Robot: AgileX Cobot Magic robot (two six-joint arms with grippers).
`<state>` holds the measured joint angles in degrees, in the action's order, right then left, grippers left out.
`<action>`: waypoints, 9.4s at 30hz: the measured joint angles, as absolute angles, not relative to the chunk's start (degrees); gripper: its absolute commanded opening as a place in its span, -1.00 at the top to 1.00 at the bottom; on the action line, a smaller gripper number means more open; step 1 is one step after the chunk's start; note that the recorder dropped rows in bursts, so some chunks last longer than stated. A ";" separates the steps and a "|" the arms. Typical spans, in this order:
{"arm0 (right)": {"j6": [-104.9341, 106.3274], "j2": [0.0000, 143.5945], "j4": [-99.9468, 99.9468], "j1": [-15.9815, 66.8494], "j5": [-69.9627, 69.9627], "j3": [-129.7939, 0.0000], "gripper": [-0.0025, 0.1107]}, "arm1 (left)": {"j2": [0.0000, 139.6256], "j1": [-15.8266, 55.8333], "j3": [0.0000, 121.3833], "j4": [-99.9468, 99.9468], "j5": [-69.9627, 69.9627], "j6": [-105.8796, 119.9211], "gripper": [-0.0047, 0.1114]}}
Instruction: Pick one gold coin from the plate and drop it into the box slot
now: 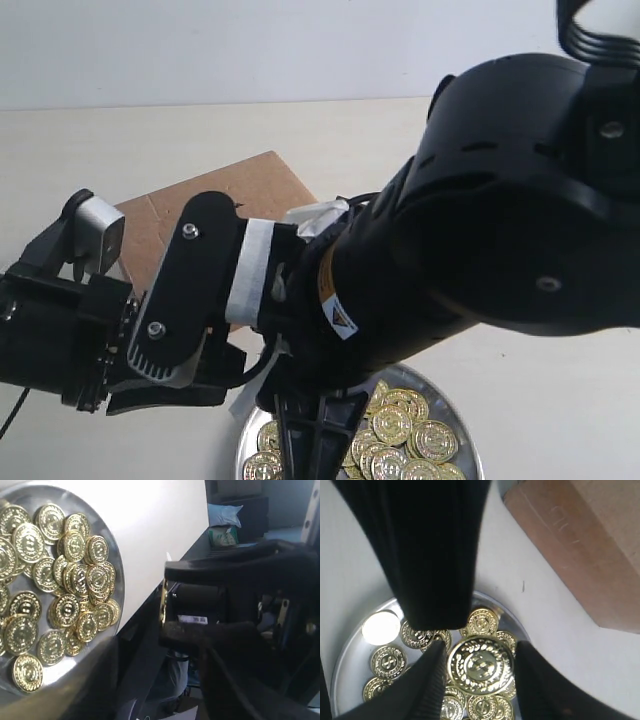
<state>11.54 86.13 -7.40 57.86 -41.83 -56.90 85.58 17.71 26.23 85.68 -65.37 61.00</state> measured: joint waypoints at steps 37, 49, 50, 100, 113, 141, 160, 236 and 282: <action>2.73 86.13 -13.60 57.86 -38.39 -56.80 0.54 | 86.70 22.59 30.84 89.01 -57.84 62.64 -0.01; 2.73 86.13 -13.49 57.96 -38.39 -56.80 0.54 | 86.70 26.30 31.06 91.64 -54.72 62.97 0.35; 2.73 86.13 -13.49 57.96 -38.32 -56.80 0.54 | 86.70 26.30 31.10 91.76 -54.50 63.21 0.35; 2.52 77.58 -6.42 57.96 -53.34 -55.86 0.96 | 81.57 25.51 49.81 69.59 -54.35 65.78 0.92; 2.52 77.55 -5.82 57.96 -46.63 -44.43 0.96 | 84.49 24.64 53.71 46.14 -30.77 66.68 0.92; 2.73 77.55 -5.82 57.96 -44.86 -44.33 0.96 | 97.50 22.94 60.46 38.82 -33.51 68.58 0.92; 2.73 77.55 -5.82 57.96 -44.86 -44.33 0.96 | 99.74 22.94 60.81 39.41 -32.93 69.78 0.17; 2.73 29.34 -5.89 11.97 -27.32 -44.31 0.96 | 7.74 0.74 41.82 40.18 -37.84 63.20 0.92; 2.73 0.19 -5.90 -2.19 -22.00 -30.48 0.96 | 0.14 0.00 20.31 20.41 -33.53 62.98 0.92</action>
<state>2.73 0.19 -5.90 -2.19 -22.00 -30.48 0.14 0.00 20.31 20.41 -33.53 62.98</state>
